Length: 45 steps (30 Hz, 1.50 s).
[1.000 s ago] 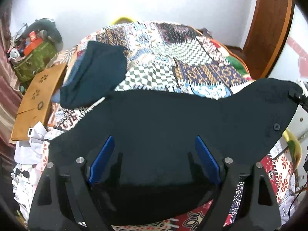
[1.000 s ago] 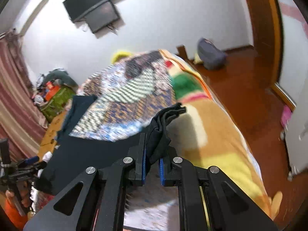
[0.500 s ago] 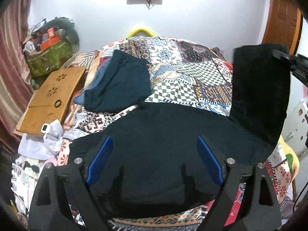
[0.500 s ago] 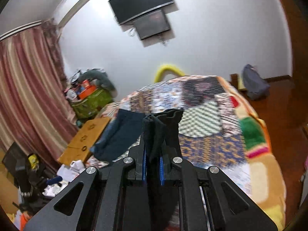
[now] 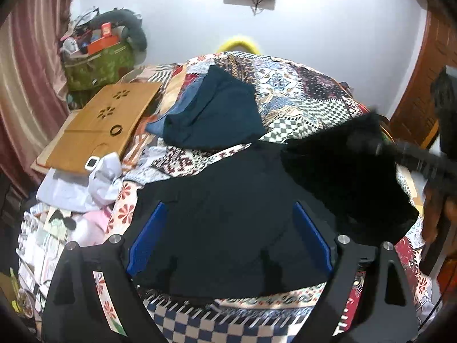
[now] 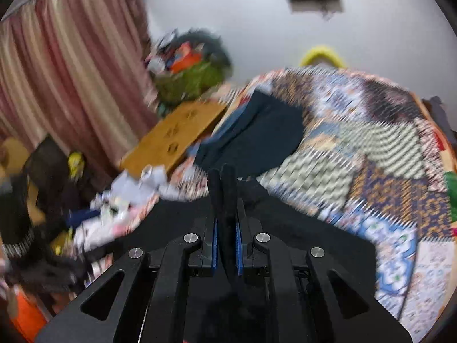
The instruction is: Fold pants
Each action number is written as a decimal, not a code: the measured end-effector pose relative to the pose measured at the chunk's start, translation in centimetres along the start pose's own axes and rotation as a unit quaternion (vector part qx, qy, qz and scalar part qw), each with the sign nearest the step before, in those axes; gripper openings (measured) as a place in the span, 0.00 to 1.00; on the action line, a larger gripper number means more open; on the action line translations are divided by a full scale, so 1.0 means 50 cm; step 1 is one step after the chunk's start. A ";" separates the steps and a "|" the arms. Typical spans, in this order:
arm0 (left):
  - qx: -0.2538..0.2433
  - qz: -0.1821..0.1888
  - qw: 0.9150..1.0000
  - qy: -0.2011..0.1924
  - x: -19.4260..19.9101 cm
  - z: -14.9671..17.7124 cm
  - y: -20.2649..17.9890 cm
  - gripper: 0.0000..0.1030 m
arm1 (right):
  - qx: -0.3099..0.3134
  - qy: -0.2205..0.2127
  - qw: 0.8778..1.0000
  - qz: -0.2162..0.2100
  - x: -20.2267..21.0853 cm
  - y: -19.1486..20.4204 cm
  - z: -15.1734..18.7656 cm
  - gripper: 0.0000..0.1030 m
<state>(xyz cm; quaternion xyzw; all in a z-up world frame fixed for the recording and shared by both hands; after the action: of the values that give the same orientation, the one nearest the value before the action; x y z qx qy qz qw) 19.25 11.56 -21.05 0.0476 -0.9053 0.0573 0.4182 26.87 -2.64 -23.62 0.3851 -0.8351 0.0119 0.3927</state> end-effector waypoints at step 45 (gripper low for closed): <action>-0.115 0.076 0.985 0.105 -0.216 -0.118 -0.258 0.92 | -0.002 0.037 0.998 0.042 0.027 -0.233 0.044 0.35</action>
<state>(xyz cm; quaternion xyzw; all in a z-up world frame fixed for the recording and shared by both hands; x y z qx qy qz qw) 32.37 0.05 -24.68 -0.0765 -0.8580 -0.0108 0.5078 32.53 -12.38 -27.53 0.3483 -0.8353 0.0405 0.4235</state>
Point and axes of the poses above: each gripper's, at about its wrist camera, not at the fingertips, and x roughly against the way its jaws point, y to its left, z to its underside, the point moved 7 cm from there along -x, roughly the way its jaws point, and after that the axes turned 1 degree about y, right-handed, at the moved point
